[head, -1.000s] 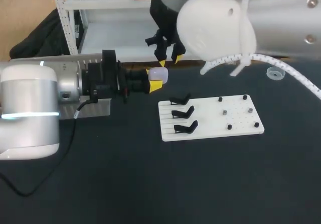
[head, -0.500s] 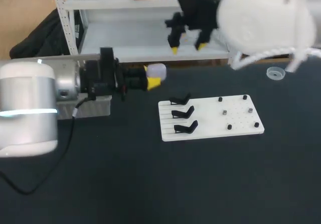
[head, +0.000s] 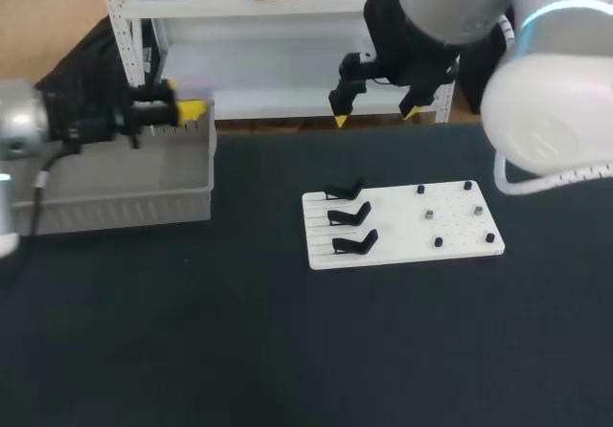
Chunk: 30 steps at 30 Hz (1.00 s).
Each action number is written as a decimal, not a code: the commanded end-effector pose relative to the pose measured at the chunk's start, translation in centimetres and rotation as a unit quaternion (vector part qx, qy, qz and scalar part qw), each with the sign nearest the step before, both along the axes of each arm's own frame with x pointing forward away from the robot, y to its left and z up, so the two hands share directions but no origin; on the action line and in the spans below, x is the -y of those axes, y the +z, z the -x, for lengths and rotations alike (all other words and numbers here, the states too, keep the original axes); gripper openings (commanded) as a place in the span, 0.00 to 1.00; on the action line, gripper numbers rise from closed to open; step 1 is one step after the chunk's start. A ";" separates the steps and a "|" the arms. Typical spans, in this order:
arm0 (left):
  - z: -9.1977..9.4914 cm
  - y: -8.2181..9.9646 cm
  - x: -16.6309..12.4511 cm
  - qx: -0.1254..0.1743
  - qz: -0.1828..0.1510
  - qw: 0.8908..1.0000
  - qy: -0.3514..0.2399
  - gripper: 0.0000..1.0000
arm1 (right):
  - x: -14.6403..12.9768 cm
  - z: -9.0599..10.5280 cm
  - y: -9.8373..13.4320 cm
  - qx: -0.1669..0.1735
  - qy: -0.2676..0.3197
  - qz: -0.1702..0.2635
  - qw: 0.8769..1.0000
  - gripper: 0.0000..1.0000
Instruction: Pick up each earbud case from the left stands, insert the matching earbuds, close the lid, and place the case in the box.
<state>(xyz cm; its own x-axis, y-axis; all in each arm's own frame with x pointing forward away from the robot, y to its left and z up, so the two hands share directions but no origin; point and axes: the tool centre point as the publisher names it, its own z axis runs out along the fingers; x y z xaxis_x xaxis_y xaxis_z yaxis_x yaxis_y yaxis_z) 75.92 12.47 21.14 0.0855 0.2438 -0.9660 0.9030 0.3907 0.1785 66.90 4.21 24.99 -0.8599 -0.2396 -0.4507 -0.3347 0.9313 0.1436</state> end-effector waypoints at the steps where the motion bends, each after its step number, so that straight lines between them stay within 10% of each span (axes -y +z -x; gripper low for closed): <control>1: -1.5 -0.4 -4.7 -0.004 -0.010 1.000 -0.023 0.00 | 0.1 0.4 -0.1 0.031 -0.006 -0.010 0.999 1.00; 19: -7.0 -12.6 -10.0 -0.112 -0.065 0.990 0.048 0.00 | 0.1 0.4 -0.1 0.031 -0.006 -0.010 0.999 1.00; 30: -5.1 -14.1 -11.6 -0.179 -0.166 0.966 0.084 0.00 | 0.1 0.4 -0.1 0.031 -0.006 -0.010 0.999 1.00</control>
<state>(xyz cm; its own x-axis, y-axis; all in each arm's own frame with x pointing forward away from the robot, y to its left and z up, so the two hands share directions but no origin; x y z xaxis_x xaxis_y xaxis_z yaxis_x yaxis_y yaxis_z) 81.85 23.91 6.17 -0.2723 0.4770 -0.8356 0.8622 0.5065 0.0081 66.86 4.20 24.93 -0.8366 -0.2241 -0.4999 -0.3350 0.9313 0.1432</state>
